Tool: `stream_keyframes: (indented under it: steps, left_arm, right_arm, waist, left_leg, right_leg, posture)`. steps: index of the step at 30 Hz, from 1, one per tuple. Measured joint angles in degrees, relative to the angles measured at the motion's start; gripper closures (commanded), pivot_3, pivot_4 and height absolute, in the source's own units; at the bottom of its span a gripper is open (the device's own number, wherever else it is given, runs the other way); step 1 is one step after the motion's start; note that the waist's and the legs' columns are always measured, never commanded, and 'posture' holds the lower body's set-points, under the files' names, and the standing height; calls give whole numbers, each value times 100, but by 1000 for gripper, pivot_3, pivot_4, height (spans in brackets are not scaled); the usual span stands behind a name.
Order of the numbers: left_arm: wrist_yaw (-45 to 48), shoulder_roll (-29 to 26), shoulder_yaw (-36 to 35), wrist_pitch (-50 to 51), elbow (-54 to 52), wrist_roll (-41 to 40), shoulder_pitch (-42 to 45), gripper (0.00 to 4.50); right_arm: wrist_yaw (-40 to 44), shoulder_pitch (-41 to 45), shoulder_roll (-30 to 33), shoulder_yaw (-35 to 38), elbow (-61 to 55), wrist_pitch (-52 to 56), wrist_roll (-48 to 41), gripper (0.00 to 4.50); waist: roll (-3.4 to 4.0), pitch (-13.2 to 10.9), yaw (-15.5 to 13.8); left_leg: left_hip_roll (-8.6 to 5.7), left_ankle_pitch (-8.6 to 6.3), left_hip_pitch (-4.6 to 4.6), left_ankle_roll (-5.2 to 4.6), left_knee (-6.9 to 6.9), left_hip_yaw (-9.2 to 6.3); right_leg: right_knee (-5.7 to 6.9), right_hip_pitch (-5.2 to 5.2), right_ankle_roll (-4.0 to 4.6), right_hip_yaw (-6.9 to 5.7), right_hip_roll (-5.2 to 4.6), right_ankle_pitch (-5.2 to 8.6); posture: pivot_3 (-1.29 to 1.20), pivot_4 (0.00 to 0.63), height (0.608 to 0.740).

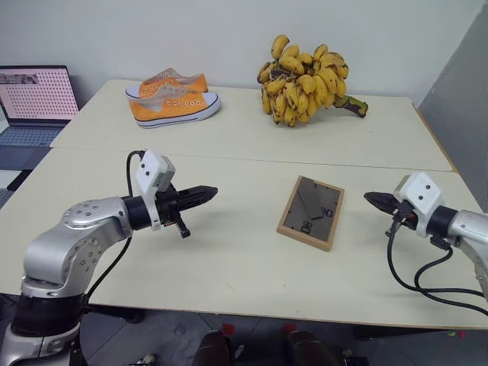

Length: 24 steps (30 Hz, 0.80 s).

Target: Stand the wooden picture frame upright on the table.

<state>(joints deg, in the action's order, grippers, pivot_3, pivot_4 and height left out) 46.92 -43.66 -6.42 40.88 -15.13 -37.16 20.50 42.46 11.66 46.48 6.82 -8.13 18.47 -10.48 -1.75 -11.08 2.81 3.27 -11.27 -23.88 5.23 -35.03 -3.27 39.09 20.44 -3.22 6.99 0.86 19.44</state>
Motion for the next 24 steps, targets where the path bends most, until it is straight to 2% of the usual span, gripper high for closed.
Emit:
stream_keyframes:
  steps: [5, 15, 24]
  left_arm:
    - [76, 160, 281, -117, 399, 228, 133, 4498]
    - [260, 264, 379, -150, 491, 295, 274, 4498]
    - [247, 271, 377, -150, 484, 312, 274, 4498]
  right_arm:
    - [-342, 462, -434, -437, 923, -280, 466, 4484]
    - [-1035, 1772, -1432, -1003, 3129, -1322, 1173, 4484]
    - [-1190, 1959, -2156, -1160, 3351, -1513, 1343, 4484]
  waist:
    - [1, 0, 26]
    - [3, -1, 44]
    - [4, -2, 66]
  left_leg:
    - [1, 1, -2, 0, -1, 2]
    - [3, 1, -2, 1, 0, 0]
    - [4, 4, 4, 6, -3, -2]
  right_leg:
    - [4, 4, 2, 1, 1, -4]
    - [13, 7, 6, -3, 2, -11]
    - [50, 16, 7, -3, 5, -11]
  posture:
    - [0, 150, 740]
    - [0, 150, 740]
    - [0, 150, 740]
